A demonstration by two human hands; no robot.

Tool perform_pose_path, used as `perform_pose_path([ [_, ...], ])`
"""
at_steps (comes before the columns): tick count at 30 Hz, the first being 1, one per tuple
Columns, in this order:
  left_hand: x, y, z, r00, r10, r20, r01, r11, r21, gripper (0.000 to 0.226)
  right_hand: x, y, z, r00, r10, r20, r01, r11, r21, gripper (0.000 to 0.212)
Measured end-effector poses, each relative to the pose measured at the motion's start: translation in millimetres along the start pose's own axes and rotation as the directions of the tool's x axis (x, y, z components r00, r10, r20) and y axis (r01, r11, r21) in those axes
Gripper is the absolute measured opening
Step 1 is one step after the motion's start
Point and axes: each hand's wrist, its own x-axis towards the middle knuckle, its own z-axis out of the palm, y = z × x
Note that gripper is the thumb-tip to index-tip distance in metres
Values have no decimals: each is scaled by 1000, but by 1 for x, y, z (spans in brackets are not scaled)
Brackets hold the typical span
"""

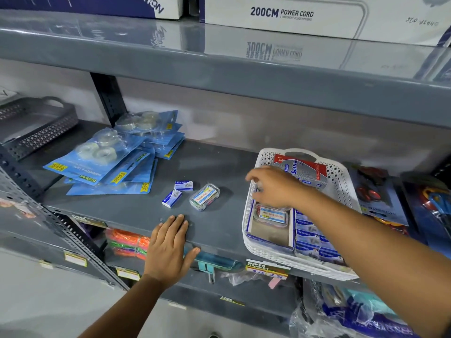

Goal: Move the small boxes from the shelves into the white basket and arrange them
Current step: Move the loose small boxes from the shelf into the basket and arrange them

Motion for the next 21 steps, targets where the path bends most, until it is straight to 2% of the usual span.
perform_pose_path([
  [6,1,-1,1,998,33,-46,-32,999,25,68,51,-52,16,966,-255,50,260,955,-143,38],
  [11,0,0,1,999,37,-38,-35,998,51,67,84,-74,48,945,-253,208,312,888,-337,48],
  [14,1,1,0,1000,25,-14,-24,999,49,69,93,-74,56,940,-228,255,317,861,-398,50],
  [17,1,1,0,1000,21,-10,-20,999,44,70,94,-73,59,948,-224,226,305,839,-450,48],
  [21,2,2,1,1000,22,-12,-22,998,52,70,79,-70,41,967,-240,86,254,870,-423,43],
])
